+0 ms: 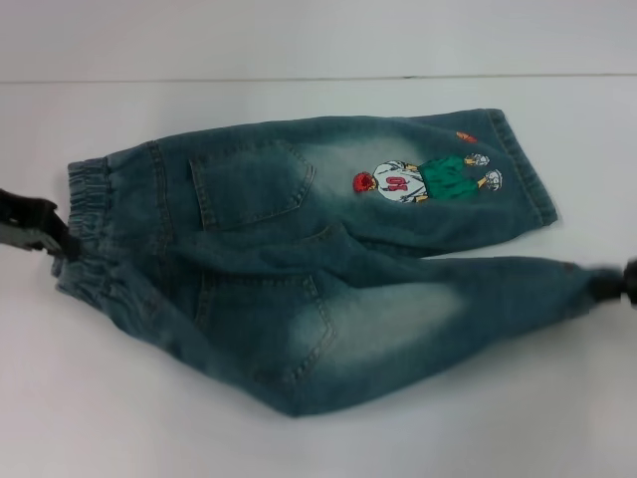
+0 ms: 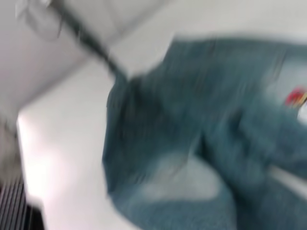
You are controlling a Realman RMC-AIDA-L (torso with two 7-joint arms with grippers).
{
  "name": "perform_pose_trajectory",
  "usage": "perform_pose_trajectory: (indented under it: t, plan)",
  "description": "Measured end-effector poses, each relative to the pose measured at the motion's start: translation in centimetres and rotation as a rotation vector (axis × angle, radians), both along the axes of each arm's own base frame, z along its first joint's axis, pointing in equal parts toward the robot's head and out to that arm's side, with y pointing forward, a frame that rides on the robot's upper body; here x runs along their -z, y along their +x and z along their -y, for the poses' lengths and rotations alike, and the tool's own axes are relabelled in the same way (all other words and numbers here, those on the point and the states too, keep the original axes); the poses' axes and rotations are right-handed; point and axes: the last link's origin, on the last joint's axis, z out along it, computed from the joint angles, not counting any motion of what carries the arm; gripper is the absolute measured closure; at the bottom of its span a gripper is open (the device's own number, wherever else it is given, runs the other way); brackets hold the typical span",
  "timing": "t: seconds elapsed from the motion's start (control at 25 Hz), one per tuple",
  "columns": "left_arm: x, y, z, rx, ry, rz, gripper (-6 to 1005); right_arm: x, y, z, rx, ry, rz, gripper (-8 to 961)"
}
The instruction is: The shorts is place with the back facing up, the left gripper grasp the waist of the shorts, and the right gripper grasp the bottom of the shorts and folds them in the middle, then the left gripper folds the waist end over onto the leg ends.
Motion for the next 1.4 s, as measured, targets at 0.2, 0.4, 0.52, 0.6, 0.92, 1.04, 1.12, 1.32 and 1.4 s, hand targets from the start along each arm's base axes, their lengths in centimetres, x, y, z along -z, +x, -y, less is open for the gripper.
perform_pose_trajectory:
  t: [0.2,0.4,0.52,0.6,0.92,1.04,1.12,1.32,1.4]
  plan:
    - [-1.4,-0.7,-0.5,-0.022,0.101,0.052,965,0.0,0.7,-1.2,0.064,0.159,-0.077,943]
    - [-1.6,-1.8,-1.0,-0.038,0.202,0.06,964,1.1,1.7,-3.2,0.136,0.332,-0.11,943]
    - [-1.6,-2.4,-1.2,-0.04,0.261,0.082,964,2.0,2.1,-4.2,0.153,0.427,-0.09,943]
    - [-1.6,-2.5,-1.3,-0.038,0.287,0.093,964,2.6,2.3,-4.8,0.159,0.473,-0.06,943]
    - [-1.3,-2.8,-2.1,-0.001,0.404,0.152,963,4.8,1.8,-7.6,0.131,0.605,0.06,944]
    - [-0.8,-2.9,-2.3,0.005,0.427,0.147,963,5.4,1.1,-8.7,0.111,0.639,0.086,944]
    - [-0.5,-3.0,-2.5,0.009,0.439,0.143,963,5.6,0.6,-9.4,0.102,0.659,0.095,944]
    - [-0.3,-3.1,-2.8,0.02,0.455,0.124,962,5.4,-1.0,-11.4,0.071,0.696,0.122,944]
    - [-0.3,-3.2,-2.7,0.018,0.458,0.122,962,5.4,-1.7,-12.2,0.055,0.708,0.145,944]
